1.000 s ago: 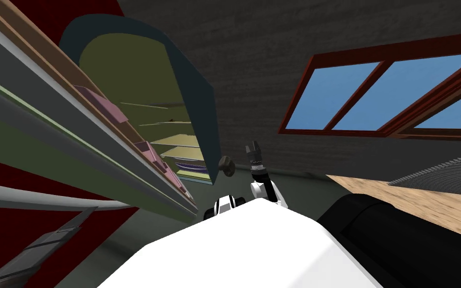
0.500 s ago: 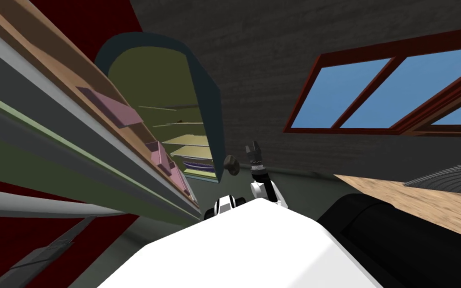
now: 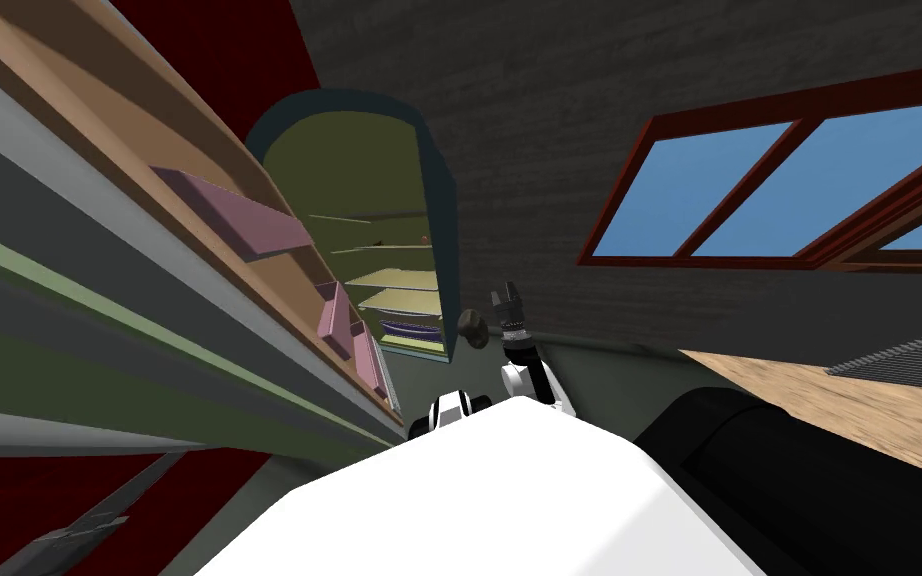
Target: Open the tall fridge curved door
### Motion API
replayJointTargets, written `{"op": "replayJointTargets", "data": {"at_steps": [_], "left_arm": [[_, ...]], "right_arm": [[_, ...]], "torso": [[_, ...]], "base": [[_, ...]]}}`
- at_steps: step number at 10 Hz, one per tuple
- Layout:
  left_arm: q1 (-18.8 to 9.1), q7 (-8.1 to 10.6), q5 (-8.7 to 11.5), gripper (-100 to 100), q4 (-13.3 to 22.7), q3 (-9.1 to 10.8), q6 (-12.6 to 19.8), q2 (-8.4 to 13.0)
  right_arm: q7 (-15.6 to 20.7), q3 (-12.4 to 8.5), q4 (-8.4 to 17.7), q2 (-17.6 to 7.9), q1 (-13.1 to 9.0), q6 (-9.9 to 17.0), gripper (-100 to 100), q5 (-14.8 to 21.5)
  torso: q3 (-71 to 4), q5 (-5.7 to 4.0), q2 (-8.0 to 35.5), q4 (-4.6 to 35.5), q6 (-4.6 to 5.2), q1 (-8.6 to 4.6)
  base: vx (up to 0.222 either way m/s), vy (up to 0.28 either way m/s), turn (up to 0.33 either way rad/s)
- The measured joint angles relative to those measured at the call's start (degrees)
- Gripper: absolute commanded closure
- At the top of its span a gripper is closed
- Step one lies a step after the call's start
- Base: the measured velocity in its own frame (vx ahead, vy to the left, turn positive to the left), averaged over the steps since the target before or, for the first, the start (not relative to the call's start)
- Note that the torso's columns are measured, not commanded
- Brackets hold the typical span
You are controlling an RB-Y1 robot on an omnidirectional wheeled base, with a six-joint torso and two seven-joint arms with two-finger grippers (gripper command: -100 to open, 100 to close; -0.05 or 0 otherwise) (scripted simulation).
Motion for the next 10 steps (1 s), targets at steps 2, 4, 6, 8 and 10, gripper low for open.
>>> {"op": "replayJointTargets", "data": {"at_steps": [2, 4, 6, 8, 10], "left_arm": [[1.81, -0.65, 1.00, 100, 0.42, -0.83, -3.41, 0.87], [3.81, -1.21, 2.01, 100, 0.24, -1.57, -6.54, 1.65], [5.72, -1.98, 3.24, 100, -0.17, -1.91, -8.88, 2.28], [7.44, -2.79, 4.13, 100, 0.82, -2.93, -11.89, 2.86], [10.03, -3.33, 5.00, 100, -0.25, -3.91, -14.76, 3.31]], "right_arm": [[0.00, 0.00, 0.00, 0.00, 0.00, 0.00, 0, 0.00], [0.00, 0.00, 0.00, 0.00, 0.00, 0.00, 0, 0.00], [0.00, 0.00, 0.00, 0.00, 0.00, 0.00, 0, 0.00], [0.00, -0.01, 0.00, 0.00, 0.01, 0.00, 0, 0.00], [0.00, 0.00, 0.00, 0.00, 0.01, 0.00, 0, 0.00]], "torso": [[0.00, -0.01, 0.02, 0.02, -0.02, 0.05], [0.00, -0.05, 0.03, 0.02, 0.00, -0.11], [0.29, 0.01, 0.36, 0.01, -0.11, -0.64], [0.37, -0.21, 0.59, 0.15, -0.11, -0.97], [0.12, -0.35, 0.27, 0.11, -0.07, -0.89]], "base": [[0.002, 0.252, 0.011], [-0.019, 0.215, 0.023], [-0.028, 0.190, 0.015], [0.017, 0.245, 0.025], [0.055, 0.189, 0.003]]}}
